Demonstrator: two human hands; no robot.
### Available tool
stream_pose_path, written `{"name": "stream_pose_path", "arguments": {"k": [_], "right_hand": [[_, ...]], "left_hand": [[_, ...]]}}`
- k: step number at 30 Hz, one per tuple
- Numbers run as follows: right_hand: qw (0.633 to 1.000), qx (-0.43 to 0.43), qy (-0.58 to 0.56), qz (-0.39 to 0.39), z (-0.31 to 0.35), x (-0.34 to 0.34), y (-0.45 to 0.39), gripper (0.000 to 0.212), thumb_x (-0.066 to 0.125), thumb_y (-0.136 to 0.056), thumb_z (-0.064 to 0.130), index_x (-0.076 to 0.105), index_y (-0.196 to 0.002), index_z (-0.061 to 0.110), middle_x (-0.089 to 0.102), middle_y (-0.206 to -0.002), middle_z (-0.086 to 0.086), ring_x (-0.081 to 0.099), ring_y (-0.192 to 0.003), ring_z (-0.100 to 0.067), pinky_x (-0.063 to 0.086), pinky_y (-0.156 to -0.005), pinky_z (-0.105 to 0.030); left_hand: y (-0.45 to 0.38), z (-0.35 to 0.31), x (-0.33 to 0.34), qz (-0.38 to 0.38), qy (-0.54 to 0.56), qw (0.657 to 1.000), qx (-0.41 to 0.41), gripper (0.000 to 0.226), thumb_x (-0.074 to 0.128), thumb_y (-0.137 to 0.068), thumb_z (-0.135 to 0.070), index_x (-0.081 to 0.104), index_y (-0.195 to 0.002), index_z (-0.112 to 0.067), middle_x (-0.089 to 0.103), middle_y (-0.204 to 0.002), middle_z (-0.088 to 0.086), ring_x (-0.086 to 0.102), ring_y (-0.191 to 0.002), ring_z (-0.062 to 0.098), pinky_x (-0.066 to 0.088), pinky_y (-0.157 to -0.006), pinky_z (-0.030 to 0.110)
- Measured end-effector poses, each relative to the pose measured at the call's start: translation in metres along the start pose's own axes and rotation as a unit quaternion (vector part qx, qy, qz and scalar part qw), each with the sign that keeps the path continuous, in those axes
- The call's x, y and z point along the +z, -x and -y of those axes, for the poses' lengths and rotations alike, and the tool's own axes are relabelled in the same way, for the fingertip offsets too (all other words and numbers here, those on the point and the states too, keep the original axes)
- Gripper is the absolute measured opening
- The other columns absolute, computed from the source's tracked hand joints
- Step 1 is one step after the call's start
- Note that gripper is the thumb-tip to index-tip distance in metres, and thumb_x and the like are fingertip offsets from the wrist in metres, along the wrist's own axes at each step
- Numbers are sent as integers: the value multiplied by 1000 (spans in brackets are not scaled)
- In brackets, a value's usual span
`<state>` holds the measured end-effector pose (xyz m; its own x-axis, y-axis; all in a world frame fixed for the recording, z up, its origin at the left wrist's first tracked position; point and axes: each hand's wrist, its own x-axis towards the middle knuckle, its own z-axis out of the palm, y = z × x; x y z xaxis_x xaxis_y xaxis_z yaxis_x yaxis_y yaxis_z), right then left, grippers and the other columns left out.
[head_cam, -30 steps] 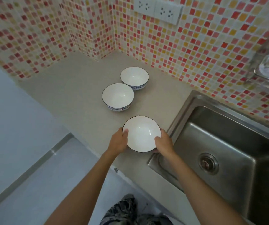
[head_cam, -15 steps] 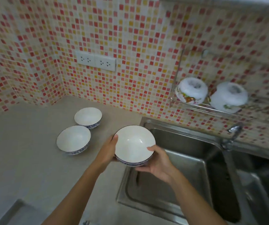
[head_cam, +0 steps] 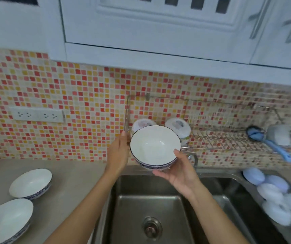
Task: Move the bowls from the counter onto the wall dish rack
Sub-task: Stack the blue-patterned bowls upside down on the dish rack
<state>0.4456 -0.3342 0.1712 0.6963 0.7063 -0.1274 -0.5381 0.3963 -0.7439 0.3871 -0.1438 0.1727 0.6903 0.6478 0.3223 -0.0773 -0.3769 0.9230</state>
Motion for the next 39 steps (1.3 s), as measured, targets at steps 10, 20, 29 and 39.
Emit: {"name": "stream_pose_path", "arguments": {"k": [10, 20, 29, 39], "right_hand": [[994, -78, 11, -77, 46, -38, -1, 71, 88, -56, 20, 56, -119, 12, 51, -132, -15, 55, -118, -39, 60, -67, -51], [910, -204, 330, -147, 73, -19, -68, 78, 85, -70, 14, 45, -136, 26, 55, -130, 1, 60, -113, -22, 61, -77, -41], [723, -332, 596, -114, 59, -5, -121, 81, 88, -64, 27, 44, -132, 21, 60, -120, 5, 60, -101, -3, 54, -86, -21], [464, -347, 814, -36, 43, -7, -162, 91, 75, -77, 19, 22, -150, 13, 35, -151, -12, 28, -140, -28, 48, -100, -46]], "left_hand": [[-17, 74, 46, 131, -466, 855, 189, 56, 5, -98, -40, -5, -146, -13, -9, -155, 4, -10, -145, 21, -12, -114, 34], [-24, 72, 38, 164, -474, 846, 184, 52, 13, -102, -35, -13, -145, -20, -21, -150, -6, -23, -139, 11, -15, -112, 28], [-25, 74, 38, 164, -454, 857, 180, 55, 17, -101, -36, -7, -148, -21, -17, -151, -8, -21, -140, 9, -13, -116, 31], [-25, 75, 39, 159, -460, 856, 176, 57, 17, -100, -39, -12, -146, -23, -17, -155, -7, -22, -140, 8, -16, -114, 29]]}}
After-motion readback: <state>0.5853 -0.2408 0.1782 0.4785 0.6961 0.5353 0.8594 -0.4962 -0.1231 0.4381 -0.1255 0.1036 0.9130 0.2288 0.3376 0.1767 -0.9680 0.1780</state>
